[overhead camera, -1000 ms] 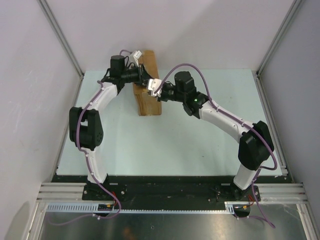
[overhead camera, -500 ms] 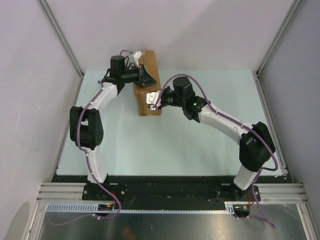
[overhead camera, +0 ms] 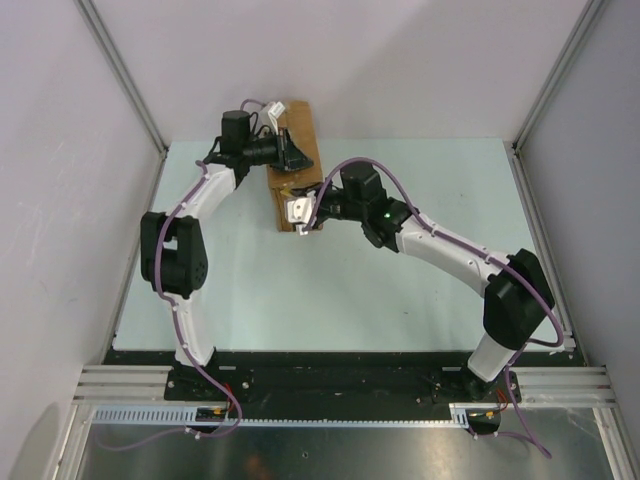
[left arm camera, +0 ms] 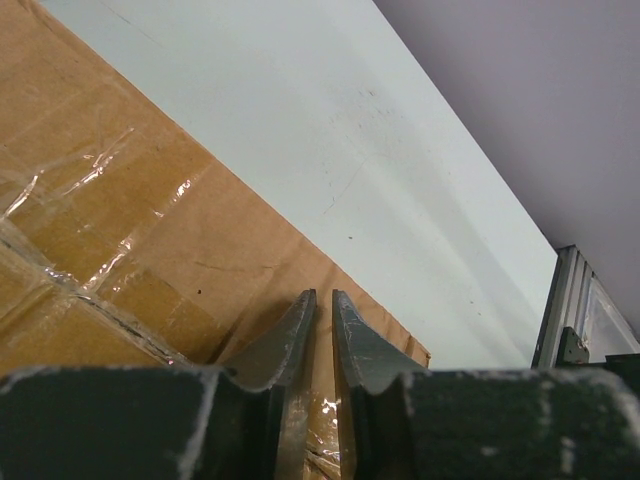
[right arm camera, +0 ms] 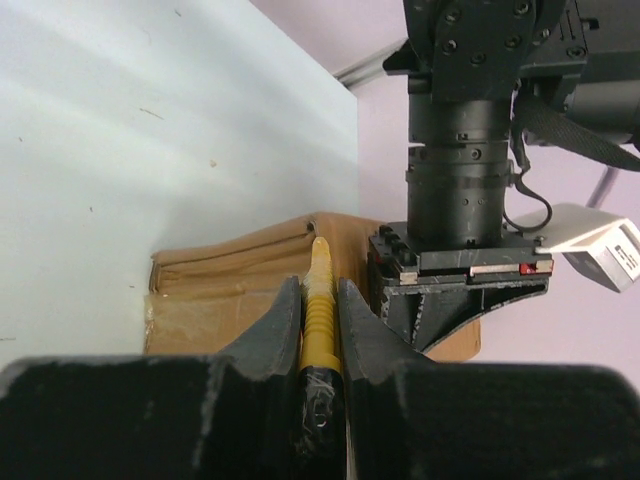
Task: Unpack the express box
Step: Cut the express box at the center of the board.
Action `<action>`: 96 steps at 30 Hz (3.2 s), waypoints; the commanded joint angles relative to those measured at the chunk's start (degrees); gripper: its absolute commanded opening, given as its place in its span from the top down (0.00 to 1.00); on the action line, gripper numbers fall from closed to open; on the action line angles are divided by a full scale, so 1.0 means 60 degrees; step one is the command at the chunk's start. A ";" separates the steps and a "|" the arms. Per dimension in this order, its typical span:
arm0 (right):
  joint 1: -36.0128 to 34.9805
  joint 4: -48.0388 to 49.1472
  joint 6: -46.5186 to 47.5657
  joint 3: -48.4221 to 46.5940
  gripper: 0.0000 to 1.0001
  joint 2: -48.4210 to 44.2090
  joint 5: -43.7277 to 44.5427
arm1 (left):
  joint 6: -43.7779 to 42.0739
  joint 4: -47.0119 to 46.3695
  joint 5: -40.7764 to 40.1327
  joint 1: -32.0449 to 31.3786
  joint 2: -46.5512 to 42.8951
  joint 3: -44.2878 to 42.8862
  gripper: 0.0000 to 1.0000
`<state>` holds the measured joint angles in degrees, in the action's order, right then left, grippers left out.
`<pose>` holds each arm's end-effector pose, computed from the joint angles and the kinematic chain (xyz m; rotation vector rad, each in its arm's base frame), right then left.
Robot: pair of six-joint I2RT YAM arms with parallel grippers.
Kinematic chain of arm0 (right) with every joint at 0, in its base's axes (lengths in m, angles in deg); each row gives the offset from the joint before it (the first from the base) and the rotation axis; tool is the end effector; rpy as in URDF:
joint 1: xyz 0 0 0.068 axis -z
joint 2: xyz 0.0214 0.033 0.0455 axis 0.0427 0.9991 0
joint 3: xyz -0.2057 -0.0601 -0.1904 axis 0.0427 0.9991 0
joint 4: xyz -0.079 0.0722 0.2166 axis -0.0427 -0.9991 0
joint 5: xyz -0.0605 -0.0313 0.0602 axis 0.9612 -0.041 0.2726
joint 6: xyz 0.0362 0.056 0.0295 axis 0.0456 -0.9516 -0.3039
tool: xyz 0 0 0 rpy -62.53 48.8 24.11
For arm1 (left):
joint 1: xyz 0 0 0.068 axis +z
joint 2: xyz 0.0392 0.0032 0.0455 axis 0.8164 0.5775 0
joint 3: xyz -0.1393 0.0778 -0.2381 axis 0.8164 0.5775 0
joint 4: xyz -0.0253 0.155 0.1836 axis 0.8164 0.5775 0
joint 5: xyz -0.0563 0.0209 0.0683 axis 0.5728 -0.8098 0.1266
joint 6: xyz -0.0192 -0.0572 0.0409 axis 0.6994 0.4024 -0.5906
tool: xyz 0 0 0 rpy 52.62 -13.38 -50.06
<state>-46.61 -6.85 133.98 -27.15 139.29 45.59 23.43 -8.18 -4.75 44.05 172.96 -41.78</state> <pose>0.2730 0.3021 0.3552 -1.6132 0.7506 0.1440 0.4510 -0.1314 0.3033 0.4690 1.9819 -1.1449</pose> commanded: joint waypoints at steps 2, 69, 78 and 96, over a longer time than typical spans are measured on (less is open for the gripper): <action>-0.0081 0.0294 0.0034 -0.0002 1.00 -0.0097 -0.0149 | -0.0845 0.1894 -0.1014 0.0271 0.0989 0.0357 0.80; 0.2101 0.2067 0.3519 0.1418 1.00 0.0607 0.1198 | -0.3702 0.3300 -0.0765 0.0476 0.1809 0.1412 0.87; 0.2511 0.1818 0.3915 0.1433 1.00 0.0548 0.1374 | -0.3804 0.3549 -0.0765 0.0476 0.1970 0.1265 0.88; 0.3098 0.1803 0.4341 0.1638 1.00 0.0124 0.1374 | -0.3906 0.3857 -0.0721 0.0476 0.2234 0.1002 0.90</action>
<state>-36.99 4.82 158.43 -18.32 143.33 32.58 6.05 -10.01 0.82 43.83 176.55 -42.54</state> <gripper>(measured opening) 0.155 0.101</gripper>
